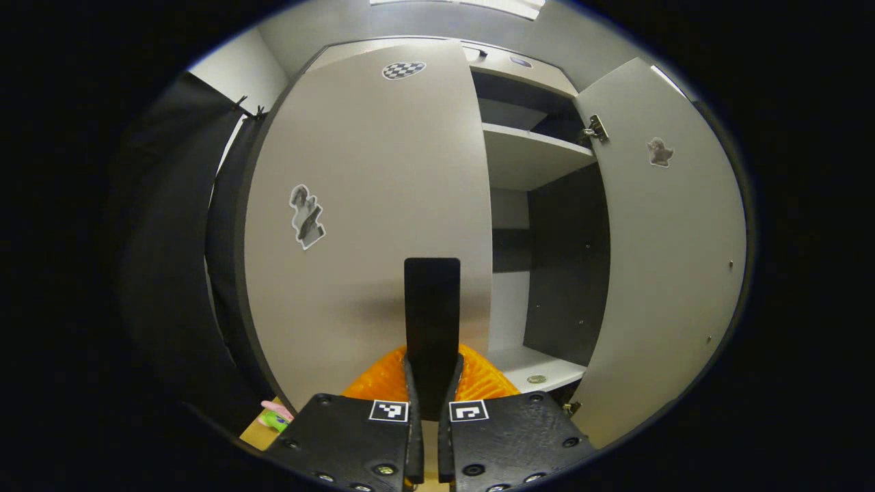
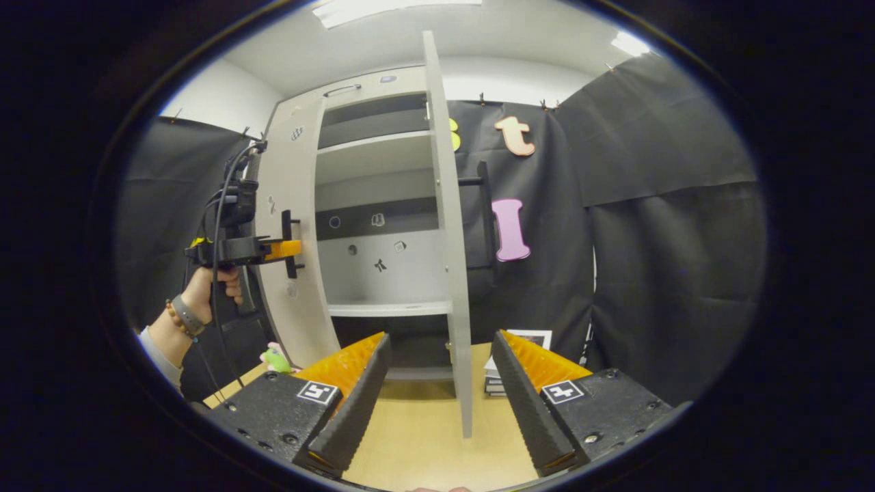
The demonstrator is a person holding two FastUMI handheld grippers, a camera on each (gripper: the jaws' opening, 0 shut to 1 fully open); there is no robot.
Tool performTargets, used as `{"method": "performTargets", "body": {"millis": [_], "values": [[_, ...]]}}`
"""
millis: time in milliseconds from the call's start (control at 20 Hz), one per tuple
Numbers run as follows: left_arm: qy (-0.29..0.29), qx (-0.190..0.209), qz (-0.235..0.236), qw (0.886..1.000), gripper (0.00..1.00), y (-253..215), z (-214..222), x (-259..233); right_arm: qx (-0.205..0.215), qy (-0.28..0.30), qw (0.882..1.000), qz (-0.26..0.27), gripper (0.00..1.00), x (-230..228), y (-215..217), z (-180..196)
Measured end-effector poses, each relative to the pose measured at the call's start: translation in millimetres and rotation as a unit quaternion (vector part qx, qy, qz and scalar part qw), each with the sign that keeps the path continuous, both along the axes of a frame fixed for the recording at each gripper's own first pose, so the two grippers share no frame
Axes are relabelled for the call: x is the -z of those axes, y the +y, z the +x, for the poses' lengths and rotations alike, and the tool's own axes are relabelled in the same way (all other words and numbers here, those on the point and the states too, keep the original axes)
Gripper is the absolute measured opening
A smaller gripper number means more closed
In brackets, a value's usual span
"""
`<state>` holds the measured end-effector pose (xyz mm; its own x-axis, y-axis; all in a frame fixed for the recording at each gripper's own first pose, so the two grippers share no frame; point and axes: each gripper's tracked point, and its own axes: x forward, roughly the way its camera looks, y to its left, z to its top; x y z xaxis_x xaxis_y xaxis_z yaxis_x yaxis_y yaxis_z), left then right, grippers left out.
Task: Open the right door of the double-door shoe cabinet with the right hand, and open the left door with the left hand.
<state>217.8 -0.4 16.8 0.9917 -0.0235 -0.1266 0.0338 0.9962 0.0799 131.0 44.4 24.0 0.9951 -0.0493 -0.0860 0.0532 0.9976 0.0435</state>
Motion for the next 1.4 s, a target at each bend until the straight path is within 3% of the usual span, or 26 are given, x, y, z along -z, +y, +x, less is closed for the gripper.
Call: {"method": "performTargets", "body": {"millis": [650,1300,1400], "values": [[-0.015,-0.016,-0.009,1.000,0.07,58,-73,-17,-0.022,-0.002,1.000,-0.013,0.93,-1,16,5],[-0.030,-0.077,-0.004,0.997,0.05,136,-116,-29,-0.018,0.002,1.000,-0.014,0.94,2,19,7],[-0.034,-0.102,-0.004,0.994,0.05,161,-123,-33,-0.022,0.002,1.000,-0.013,0.93,3,21,10]]}}
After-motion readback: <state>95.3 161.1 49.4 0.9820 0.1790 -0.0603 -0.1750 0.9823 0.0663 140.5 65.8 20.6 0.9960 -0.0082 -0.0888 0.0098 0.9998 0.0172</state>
